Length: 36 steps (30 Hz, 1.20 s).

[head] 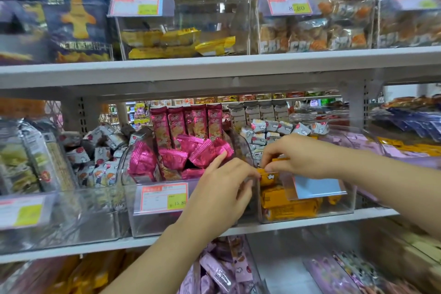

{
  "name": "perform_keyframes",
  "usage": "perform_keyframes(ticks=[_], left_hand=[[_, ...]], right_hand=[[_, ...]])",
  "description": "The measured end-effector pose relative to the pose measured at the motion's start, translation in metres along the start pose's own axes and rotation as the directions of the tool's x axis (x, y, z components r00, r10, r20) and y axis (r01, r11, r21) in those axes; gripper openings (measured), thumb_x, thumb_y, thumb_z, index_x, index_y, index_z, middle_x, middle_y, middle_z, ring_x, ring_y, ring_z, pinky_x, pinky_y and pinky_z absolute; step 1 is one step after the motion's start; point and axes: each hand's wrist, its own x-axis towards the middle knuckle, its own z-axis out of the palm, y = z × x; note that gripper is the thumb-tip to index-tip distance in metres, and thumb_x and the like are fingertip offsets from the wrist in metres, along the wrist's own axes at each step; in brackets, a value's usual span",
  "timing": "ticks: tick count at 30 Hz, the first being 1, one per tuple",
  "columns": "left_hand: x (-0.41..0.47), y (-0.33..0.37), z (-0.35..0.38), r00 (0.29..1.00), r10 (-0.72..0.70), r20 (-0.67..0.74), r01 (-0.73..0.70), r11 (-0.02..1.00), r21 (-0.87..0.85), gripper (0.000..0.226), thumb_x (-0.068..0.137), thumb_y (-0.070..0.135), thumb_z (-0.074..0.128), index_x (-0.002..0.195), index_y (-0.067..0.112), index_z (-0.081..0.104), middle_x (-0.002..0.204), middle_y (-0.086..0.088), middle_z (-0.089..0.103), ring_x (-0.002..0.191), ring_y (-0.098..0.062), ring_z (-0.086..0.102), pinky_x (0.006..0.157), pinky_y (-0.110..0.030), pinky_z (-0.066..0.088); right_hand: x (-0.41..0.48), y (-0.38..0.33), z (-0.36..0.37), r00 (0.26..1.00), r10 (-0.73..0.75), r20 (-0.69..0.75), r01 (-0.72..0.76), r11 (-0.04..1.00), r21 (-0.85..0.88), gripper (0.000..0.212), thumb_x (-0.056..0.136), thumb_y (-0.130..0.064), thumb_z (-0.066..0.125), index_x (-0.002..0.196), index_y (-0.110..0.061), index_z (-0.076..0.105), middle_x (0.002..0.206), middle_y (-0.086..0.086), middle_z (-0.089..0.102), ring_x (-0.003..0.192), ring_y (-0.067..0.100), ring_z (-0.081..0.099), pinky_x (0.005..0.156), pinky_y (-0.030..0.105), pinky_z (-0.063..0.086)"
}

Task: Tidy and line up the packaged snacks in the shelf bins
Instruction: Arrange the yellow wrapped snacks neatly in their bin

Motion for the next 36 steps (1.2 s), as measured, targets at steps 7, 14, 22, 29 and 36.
perform_keyframes(ticks=[7,14,22,29,36], left_hand=[[0.000,0.000,0.000,1.000,0.000,-0.016,0.000,1.000,-0.013,0.024,0.089,0.025,0.042,0.102,0.024,0.063,0.098,0.015,0.060,0.085,0.011,0.046,0.116,-0.022,0.012],[0.007,0.010,-0.016,0.986,-0.093,-0.136,0.076,0.989,-0.129,0.039,0.091,0.019,0.057,0.128,0.028,0.048,0.128,0.015,0.041,0.104,-0.002,0.051,0.091,-0.009,0.039],[-0.008,0.027,-0.051,0.963,-0.093,-0.254,0.052,0.985,-0.166,0.060,0.083,0.040,0.060,0.135,0.035,0.030,0.136,0.014,0.032,0.125,0.004,0.034,0.100,-0.004,0.026],[-0.086,0.018,-0.094,0.977,-0.213,0.002,0.206,0.945,-0.255,0.061,0.083,0.042,0.065,0.133,0.054,0.033,0.126,0.025,0.042,0.115,0.008,0.045,0.091,-0.008,0.039],[-0.186,0.008,-0.122,0.800,-0.543,0.255,0.559,0.521,-0.645,0.034,0.091,0.052,0.052,0.125,0.053,0.047,0.116,0.022,0.060,0.103,-0.007,0.062,0.084,-0.037,0.056]], right_hand=[[0.002,-0.008,-0.008,0.999,0.024,-0.033,-0.029,0.987,-0.155,0.010,0.098,-0.027,0.047,0.091,-0.023,0.053,0.082,-0.006,0.059,0.075,0.011,0.055,0.069,0.028,0.045],[-0.029,-0.022,-0.055,0.846,0.020,-0.533,-0.086,0.991,-0.100,0.008,0.097,-0.033,0.045,0.096,-0.028,0.052,0.073,-0.011,0.058,0.062,0.004,0.055,0.054,0.023,0.037],[-0.053,-0.083,-0.045,0.808,0.129,-0.575,0.095,0.935,0.343,0.010,0.096,-0.025,0.049,0.087,-0.022,0.053,0.080,-0.003,0.059,0.058,0.011,0.066,0.053,0.029,0.054],[-0.050,-0.124,0.021,0.882,0.315,-0.351,0.100,0.602,0.792,0.018,0.097,-0.017,0.048,0.080,-0.019,0.052,0.068,-0.002,0.058,0.048,0.014,0.065,0.041,0.019,0.049],[-0.040,-0.182,0.103,0.942,0.333,-0.046,-0.024,0.205,0.978,0.016,0.098,-0.017,0.044,0.087,-0.012,0.053,0.065,0.006,0.065,0.051,0.021,0.066,0.044,0.019,0.049]])
